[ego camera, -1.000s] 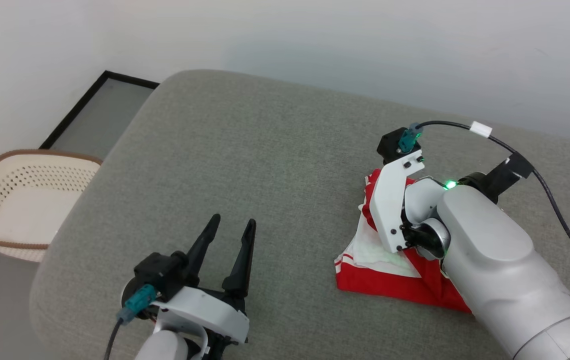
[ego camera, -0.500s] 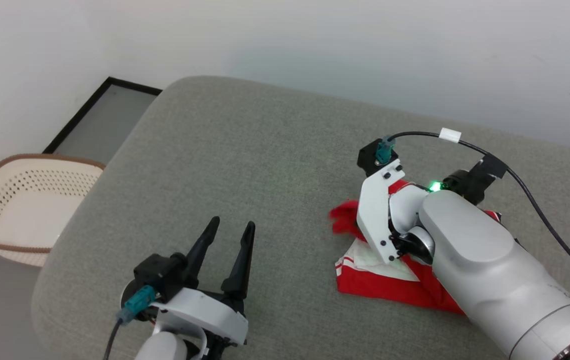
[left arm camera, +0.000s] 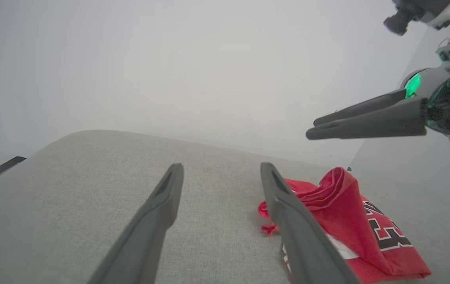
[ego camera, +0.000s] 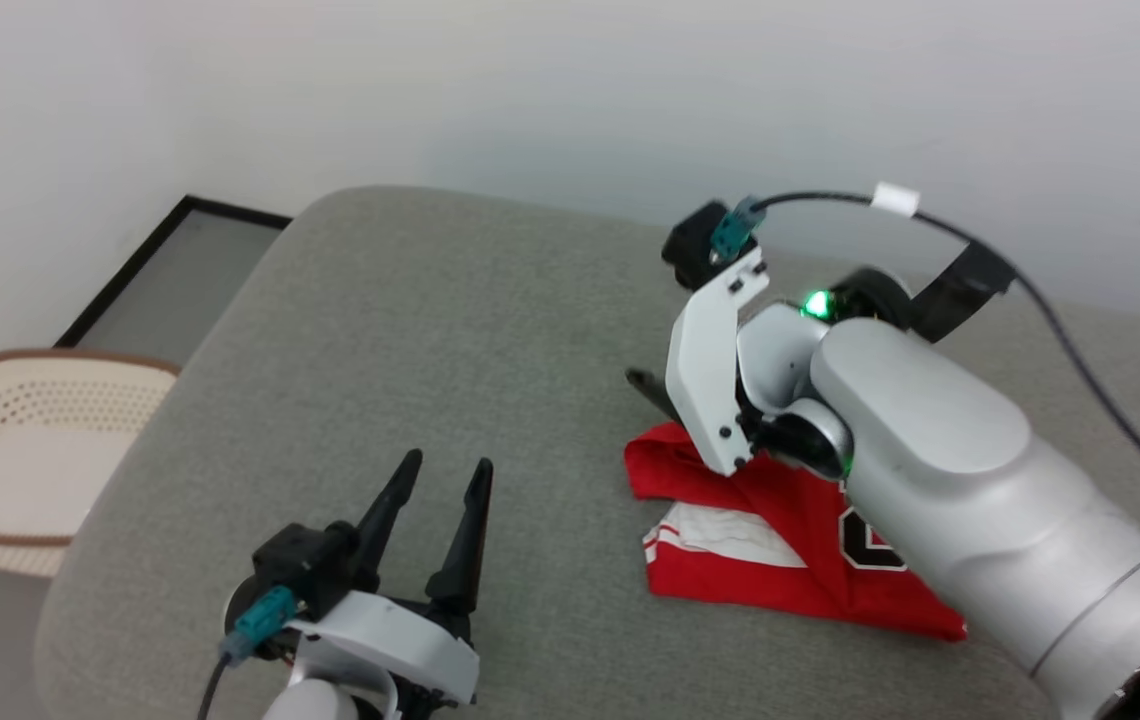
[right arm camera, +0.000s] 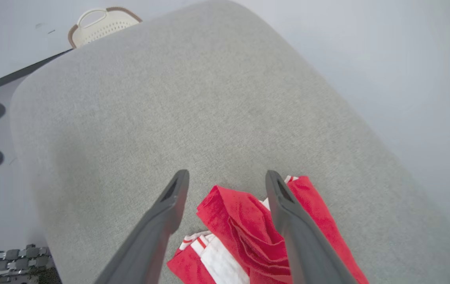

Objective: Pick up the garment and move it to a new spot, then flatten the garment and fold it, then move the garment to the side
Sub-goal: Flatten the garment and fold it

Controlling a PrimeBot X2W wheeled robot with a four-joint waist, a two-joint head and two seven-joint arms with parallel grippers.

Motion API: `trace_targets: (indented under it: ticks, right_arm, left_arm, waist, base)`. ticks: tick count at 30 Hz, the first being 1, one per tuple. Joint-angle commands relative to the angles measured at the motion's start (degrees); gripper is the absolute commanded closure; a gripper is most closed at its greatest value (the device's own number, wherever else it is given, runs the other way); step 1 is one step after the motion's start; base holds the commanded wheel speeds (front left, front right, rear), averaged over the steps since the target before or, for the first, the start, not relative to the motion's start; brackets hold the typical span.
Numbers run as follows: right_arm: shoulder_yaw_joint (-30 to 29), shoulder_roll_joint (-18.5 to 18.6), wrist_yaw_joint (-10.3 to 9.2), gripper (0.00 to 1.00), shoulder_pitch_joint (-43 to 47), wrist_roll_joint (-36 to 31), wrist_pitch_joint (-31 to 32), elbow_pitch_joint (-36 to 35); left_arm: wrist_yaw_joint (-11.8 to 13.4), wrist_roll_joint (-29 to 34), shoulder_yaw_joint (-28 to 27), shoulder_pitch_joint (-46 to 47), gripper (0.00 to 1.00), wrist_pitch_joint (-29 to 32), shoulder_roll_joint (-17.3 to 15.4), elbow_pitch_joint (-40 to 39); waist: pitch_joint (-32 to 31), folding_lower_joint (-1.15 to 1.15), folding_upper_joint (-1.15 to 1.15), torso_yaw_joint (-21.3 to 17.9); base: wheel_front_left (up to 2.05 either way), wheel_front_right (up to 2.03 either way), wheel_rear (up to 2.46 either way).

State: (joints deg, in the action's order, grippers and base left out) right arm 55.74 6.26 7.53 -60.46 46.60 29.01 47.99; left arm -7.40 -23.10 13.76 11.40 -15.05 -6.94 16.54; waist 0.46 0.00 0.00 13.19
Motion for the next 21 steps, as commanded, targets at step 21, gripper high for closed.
trace_targets:
  ticks: [21]
  right_arm:
    - [3.9,18.1,-0.1,0.0,6.3,6.4,-34.7,-19.3]
  left_arm:
    - [-0.1,6.3,-7.5,-5.9,0.0,-0.1,0.6,-2.5]
  waist:
    - [-2.7,0.0,0.0,-11.2]
  base:
    - [0.0,0.0,0.0]
